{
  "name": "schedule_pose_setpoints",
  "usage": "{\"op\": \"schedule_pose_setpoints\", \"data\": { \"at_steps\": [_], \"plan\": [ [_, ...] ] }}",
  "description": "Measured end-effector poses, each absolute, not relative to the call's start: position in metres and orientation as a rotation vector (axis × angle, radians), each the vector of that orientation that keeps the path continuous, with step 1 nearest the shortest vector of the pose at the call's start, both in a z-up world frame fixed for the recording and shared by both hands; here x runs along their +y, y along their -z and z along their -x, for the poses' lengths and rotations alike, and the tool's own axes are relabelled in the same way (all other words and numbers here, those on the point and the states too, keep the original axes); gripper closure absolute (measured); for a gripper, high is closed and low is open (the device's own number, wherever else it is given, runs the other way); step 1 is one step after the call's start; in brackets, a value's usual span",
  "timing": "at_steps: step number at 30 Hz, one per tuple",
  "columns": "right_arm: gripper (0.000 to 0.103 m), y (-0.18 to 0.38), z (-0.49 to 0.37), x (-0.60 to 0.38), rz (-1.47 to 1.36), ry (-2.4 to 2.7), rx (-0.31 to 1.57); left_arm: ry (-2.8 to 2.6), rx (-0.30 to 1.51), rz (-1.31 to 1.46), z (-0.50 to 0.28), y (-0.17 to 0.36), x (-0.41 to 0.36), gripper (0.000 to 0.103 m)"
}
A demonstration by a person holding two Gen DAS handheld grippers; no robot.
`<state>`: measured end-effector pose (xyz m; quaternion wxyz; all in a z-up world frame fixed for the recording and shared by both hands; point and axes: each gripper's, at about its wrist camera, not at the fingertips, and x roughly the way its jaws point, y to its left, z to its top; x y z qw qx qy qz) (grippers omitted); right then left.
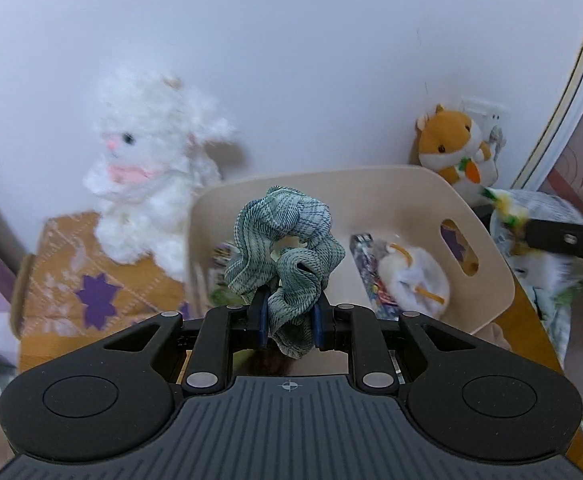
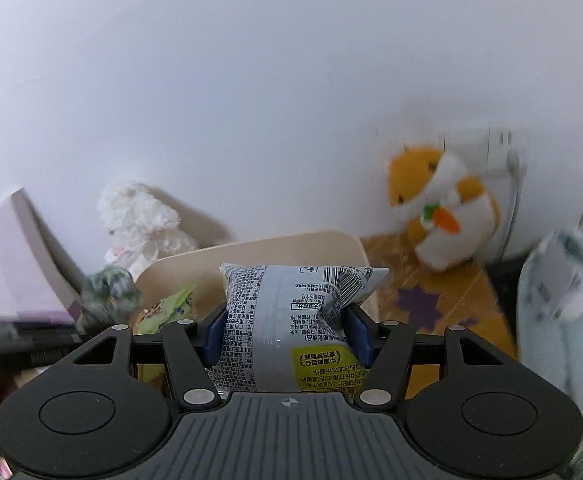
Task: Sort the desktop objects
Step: 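Carry the scrunchie and chip bag into the basket and release both, then grasp the Hello Kitty plush with the left tool while the right tool grasps the beige claw clip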
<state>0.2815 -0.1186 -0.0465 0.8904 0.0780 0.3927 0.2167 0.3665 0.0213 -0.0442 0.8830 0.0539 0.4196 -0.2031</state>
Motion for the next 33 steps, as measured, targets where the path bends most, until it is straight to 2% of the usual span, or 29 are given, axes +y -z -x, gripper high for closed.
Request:
{"op": "schedule_pose_setpoints", "data": {
  "at_steps": [3, 13, 15, 17, 20, 22, 23, 28, 33],
  "plan": [
    [0.045, 0.059, -0.294, -0.106, -0.135, -0.430, 0.848, 0.421, 0.936, -0.101, -0.374, 0.060, 0.010, 0.083],
    [0.045, 0.093, -0.308, -0.074, 0.004, -0.436, 0.902, 0.400, 0.973, -0.187, -0.373, 0.087, -0.007, 0.082],
    [0.045, 0.097, -0.307, -0.070, 0.032, -0.443, 0.897, 0.400, 0.984, -0.231, -0.373, 0.091, -0.011, 0.079],
    [0.036, 0.099, -0.304, -0.068, 0.050, -0.451, 0.883, 0.412, 0.992, -0.249, -0.372, 0.092, -0.013, 0.055],
    [0.026, 0.097, -0.298, -0.066, 0.076, -0.459, 0.852, 0.409, 0.982, -0.246, -0.369, 0.088, -0.012, 0.031],
    [0.011, 0.095, -0.294, -0.066, 0.099, -0.450, 0.828, 0.382, 0.981, -0.253, -0.367, 0.087, -0.013, 0.029],
    [0.009, 0.093, -0.292, -0.067, 0.101, -0.449, 0.817, 0.373, 0.984, -0.258, -0.367, 0.086, -0.013, 0.029],
    [0.000, 0.081, -0.282, -0.080, 0.075, -0.456, 0.781, 0.370, 0.927, -0.248, -0.356, 0.072, -0.005, 0.029],
    [0.000, 0.063, -0.261, -0.103, 0.067, -0.486, 0.710, 0.414, 0.830, -0.228, -0.324, 0.046, 0.012, 0.027]
  ]
}}
